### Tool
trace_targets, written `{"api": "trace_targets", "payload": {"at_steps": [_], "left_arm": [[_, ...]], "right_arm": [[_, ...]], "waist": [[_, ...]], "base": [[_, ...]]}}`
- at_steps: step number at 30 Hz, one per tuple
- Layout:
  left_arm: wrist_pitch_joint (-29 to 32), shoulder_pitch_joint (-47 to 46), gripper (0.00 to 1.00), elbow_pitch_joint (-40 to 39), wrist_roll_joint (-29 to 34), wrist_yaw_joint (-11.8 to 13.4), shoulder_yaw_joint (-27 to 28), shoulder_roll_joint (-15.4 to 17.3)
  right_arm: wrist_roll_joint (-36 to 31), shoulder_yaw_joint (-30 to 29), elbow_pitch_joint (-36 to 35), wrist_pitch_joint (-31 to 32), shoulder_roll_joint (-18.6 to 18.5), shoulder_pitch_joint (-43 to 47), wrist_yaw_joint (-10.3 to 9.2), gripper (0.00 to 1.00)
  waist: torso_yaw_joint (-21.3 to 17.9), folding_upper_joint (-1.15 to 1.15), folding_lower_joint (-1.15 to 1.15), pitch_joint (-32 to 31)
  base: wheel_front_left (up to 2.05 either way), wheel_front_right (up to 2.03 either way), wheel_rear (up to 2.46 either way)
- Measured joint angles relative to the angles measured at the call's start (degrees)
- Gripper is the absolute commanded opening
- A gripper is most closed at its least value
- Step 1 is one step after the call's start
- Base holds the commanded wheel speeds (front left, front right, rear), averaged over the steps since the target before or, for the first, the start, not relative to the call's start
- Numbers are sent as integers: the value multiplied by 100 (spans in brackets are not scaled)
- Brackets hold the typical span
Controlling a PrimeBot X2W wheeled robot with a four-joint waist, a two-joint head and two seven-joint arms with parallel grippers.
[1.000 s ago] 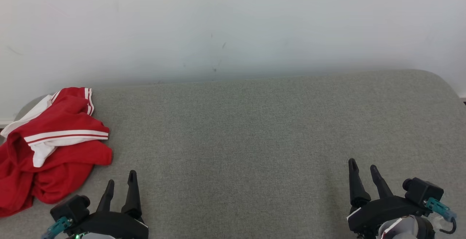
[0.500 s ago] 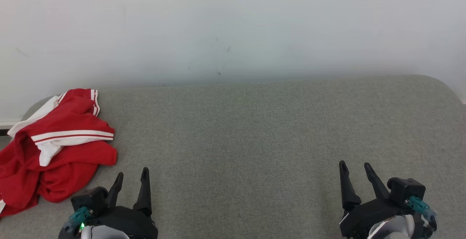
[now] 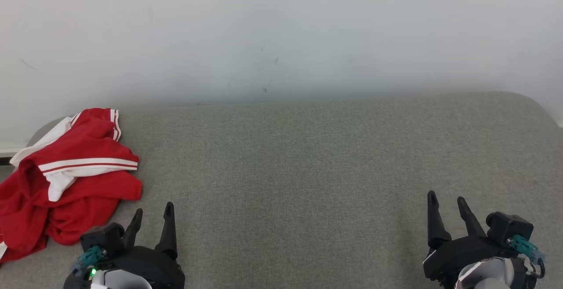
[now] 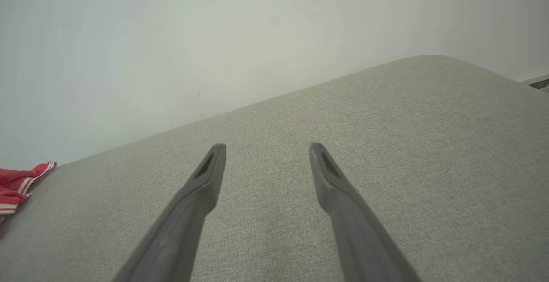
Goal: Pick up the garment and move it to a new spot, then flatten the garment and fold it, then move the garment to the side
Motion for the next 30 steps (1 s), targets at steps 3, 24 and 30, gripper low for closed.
{"api": "trace_targets", "payload": {"at_steps": [3,24,30], "left_arm": [[75,3,100,-31,-21,0,10,10],[369,-46,100,-200,-33,45,-27,3],[369,143,100,-324,-22,94,77,102]], "right_arm": [[29,-70,-8,3,0,7,0,100],[74,-90,-178,189,-33,151,-1,100],[62,89,-160,269,21,52,-1,100]], "waist": [[2,0,0,2],[746,0,0,44],[1216,0,0,56]], "base": [[0,0,0],[0,0,0],[0,0,0]]}}
